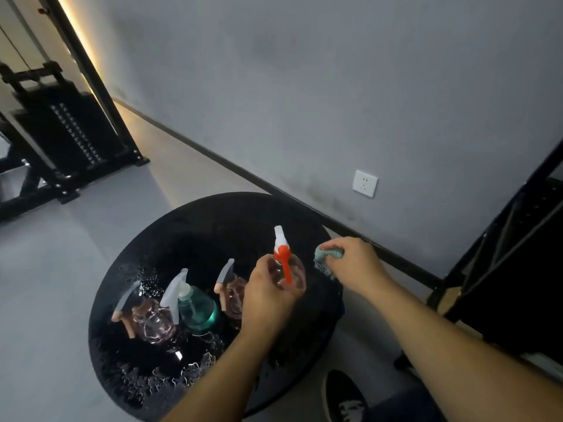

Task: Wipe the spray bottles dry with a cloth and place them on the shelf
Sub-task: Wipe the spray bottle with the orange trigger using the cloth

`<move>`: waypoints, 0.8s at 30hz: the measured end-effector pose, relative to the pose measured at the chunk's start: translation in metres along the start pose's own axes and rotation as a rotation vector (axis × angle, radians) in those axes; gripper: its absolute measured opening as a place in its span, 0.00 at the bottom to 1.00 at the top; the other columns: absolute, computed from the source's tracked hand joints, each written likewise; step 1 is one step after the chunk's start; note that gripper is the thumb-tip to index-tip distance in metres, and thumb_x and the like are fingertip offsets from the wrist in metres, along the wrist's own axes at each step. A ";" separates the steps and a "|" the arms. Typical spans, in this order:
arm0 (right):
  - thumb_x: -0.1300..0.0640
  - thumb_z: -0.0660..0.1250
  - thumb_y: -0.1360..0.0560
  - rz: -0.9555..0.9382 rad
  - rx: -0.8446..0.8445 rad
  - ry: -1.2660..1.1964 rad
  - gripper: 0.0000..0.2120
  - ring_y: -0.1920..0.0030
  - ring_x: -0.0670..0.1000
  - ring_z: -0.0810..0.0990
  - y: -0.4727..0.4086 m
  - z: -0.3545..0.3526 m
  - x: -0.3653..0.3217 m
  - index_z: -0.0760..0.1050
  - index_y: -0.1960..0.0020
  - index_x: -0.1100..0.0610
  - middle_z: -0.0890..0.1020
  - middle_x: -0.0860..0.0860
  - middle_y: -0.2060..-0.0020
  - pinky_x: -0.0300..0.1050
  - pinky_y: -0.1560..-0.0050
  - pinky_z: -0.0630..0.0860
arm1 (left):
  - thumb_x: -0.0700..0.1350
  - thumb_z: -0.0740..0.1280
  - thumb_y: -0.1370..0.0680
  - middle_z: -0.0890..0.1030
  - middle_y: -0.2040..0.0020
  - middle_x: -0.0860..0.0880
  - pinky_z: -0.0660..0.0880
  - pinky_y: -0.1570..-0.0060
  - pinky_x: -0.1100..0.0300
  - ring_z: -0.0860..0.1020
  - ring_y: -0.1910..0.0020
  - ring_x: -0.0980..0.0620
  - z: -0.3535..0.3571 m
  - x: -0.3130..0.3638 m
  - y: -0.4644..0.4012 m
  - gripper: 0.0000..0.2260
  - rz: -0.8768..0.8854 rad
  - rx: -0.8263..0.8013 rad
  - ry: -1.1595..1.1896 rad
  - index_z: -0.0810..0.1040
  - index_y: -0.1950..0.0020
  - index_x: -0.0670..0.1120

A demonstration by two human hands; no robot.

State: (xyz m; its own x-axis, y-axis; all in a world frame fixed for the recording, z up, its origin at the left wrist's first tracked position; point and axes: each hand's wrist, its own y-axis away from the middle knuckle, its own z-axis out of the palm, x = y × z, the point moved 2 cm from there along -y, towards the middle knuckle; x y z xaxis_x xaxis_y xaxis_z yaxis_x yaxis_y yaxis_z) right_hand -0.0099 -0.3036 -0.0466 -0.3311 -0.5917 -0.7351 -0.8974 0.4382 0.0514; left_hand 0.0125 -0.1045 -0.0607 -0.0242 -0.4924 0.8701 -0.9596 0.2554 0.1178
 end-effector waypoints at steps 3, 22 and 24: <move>0.60 0.70 0.21 0.033 -0.037 0.024 0.12 0.51 0.46 0.79 -0.009 0.019 0.014 0.84 0.41 0.47 0.83 0.48 0.43 0.33 0.56 0.75 | 0.48 0.77 0.23 0.83 0.44 0.56 0.79 0.48 0.64 0.83 0.47 0.58 0.012 -0.019 -0.011 0.25 -0.034 0.030 0.022 0.71 0.30 0.55; 0.60 0.70 0.21 0.169 -0.150 0.106 0.15 0.43 0.48 0.78 -0.037 0.103 0.063 0.81 0.36 0.50 0.76 0.48 0.37 0.42 0.46 0.81 | 0.48 0.81 0.25 0.79 0.38 0.56 0.83 0.40 0.53 0.81 0.42 0.57 0.043 -0.096 -0.050 0.33 -0.133 0.003 -0.025 0.64 0.30 0.65; 0.60 0.71 0.21 0.162 -0.186 0.107 0.16 0.42 0.48 0.78 -0.036 0.106 0.063 0.80 0.35 0.49 0.76 0.47 0.37 0.41 0.46 0.79 | 0.48 0.81 0.26 0.79 0.38 0.58 0.82 0.39 0.55 0.81 0.40 0.58 0.044 -0.097 -0.050 0.33 -0.121 0.012 -0.033 0.65 0.31 0.66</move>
State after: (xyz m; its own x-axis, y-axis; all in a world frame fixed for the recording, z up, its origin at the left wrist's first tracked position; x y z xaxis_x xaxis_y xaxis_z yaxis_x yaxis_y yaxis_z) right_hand 0.0325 -0.2851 -0.1663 -0.4947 -0.5963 -0.6322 -0.8651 0.4073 0.2928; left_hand 0.0505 -0.1060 -0.1715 0.0828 -0.5463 0.8335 -0.9593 0.1830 0.2152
